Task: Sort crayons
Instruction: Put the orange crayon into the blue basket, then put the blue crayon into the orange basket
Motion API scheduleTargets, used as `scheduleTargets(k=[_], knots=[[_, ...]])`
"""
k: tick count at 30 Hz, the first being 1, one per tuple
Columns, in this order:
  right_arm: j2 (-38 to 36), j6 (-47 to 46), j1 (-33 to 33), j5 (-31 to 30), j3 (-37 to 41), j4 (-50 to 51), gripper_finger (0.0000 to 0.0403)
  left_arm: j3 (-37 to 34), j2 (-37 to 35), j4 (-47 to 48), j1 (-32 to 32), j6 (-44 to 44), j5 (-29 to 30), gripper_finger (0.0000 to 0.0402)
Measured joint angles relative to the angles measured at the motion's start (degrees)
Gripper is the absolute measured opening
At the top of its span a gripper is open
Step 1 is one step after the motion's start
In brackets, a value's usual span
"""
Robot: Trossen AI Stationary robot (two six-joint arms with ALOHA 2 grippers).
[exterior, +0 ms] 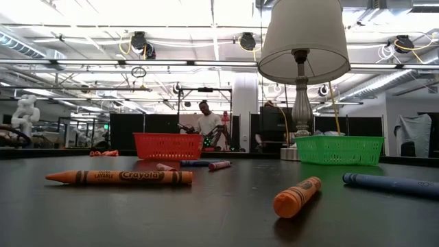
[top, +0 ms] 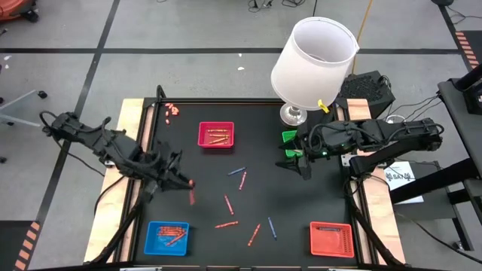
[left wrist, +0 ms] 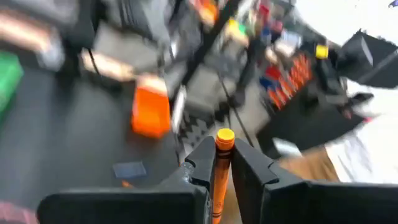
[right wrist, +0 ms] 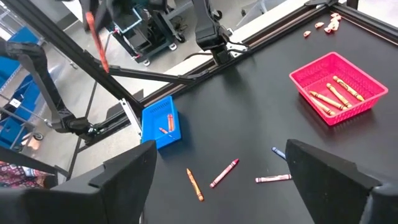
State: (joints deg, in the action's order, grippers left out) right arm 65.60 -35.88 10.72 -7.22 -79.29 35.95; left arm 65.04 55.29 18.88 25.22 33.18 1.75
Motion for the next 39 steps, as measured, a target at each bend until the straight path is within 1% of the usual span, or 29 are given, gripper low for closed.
scheduleTargets(k=[8, 11, 13, 16, 19, 23, 26, 30, 35, 39], knots=[[0.0, 0.6, 0.0, -0.1, 0.0, 0.4, 0.0341, 0.0, 0.6, 17.7, 8.8, 17.3, -0.2, 0.0042], [0.4, 0.6, 0.0, -0.2, 0.0, 0.3, 0.0341, 0.0, 2.1, 23.0, 11.7, 21.6, -0.2, 0.0042], [0.8, 0.6, -0.2, -0.3, 0.0, 0.4, 0.0341, 0.0, 3.5, 25.4, 13.6, 23.0, -0.2, 0.0042], [1.6, 0.6, -0.2, -0.3, 0.0, 0.3, 0.0341, 0.0, 6.5, 27.4, 15.9, 23.5, -1.3, 0.0042], [2.8, 0.6, -0.2, -0.4, 0.0, 0.3, 0.0341, 0.0, 10.0, 27.3, 17.8, 23.5, -2.0, 0.0042], [4.4, 0.6, -0.2, -0.4, 0.0, 0.3, 0.0341, 0.0, 15.4, 27.4, 19.5, 23.5, -2.3, 0.0042], [5.7, 0.6, -0.2, -0.3, 0.0, 0.3, 0.0341, 0.0, 19.4, 27.4, 20.6, 23.1, -4.3, 0.0042], [7.0, 0.5, -0.2, -0.3, 0.0, 0.0, 0.0341, 0.0, 23.8, 30.0, 22.5, 23.6, -5.2, 0.0042], [7.6, -1.3, -0.2, -0.1, 0.0, -0.8, 0.0341, 0.0, 26.9, 30.4, 24.2, 25.9, -9.5, 0.0042], [7.5, -1.4, -0.2, -0.1, 0.0, -0.9, 0.0341, 0.0, 27.7, 31.5, 25.2, 28.1, -9.8, 0.0042]])
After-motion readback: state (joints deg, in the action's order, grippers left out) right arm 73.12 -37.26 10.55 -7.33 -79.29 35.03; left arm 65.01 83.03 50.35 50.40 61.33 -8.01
